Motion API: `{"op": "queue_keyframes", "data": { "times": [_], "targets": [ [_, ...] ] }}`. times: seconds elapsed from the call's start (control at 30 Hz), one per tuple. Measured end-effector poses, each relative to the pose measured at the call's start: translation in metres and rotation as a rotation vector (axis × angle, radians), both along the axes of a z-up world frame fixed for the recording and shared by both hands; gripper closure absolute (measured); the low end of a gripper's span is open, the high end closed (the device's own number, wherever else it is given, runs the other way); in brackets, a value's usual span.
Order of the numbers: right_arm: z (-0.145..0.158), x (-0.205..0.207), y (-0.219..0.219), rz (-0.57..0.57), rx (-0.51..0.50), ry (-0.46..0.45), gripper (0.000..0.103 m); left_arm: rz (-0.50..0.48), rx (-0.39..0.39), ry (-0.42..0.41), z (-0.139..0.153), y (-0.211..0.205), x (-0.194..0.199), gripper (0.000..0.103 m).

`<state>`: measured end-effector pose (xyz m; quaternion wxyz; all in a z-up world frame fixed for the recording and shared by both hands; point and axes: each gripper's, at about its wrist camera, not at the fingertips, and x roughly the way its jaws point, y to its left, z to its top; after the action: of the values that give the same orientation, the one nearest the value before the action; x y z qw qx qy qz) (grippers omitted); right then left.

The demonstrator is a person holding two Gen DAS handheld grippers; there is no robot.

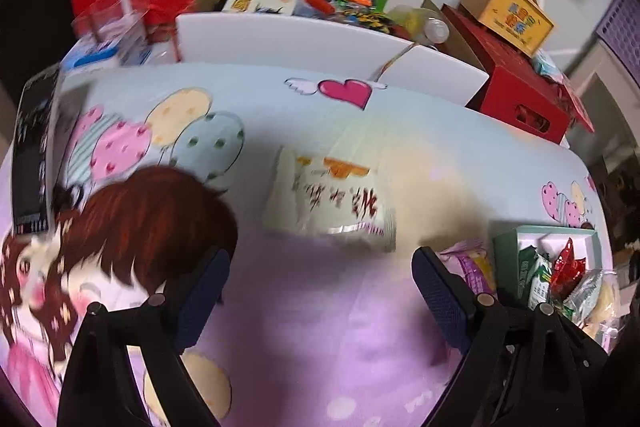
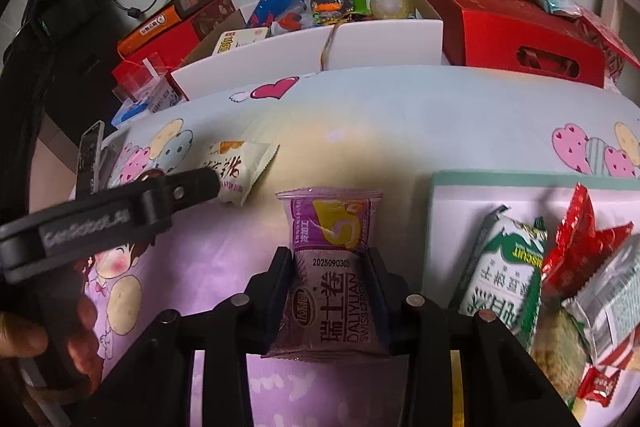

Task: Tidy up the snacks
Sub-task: 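Grasp the purple-white roll package with the right gripper while the left gripper grasps the white printed bag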

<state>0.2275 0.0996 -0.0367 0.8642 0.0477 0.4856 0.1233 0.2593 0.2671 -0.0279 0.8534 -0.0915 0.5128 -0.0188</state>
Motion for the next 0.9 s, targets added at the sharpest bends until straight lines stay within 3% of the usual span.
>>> {"op": "queue_keyframes", "data": {
  "times": [0.67,0.77,0.9],
  "targets": [
    [-0.002,0.012,0.007,0.014,-0.029,-0.055,0.066,-0.068,0.108,0.039,-0.030,-0.015,0.049,0.010],
    [-0.002,0.012,0.007,0.014,-0.029,-0.056,0.067,-0.068,0.089,0.025,-0.030,-0.016,0.048,0.023],
    [-0.002,0.010,0.007,0.016,-0.031,-0.059,0.069,-0.078,0.120,0.002,-0.023,-0.023,0.045,0.039]
  ]
}}
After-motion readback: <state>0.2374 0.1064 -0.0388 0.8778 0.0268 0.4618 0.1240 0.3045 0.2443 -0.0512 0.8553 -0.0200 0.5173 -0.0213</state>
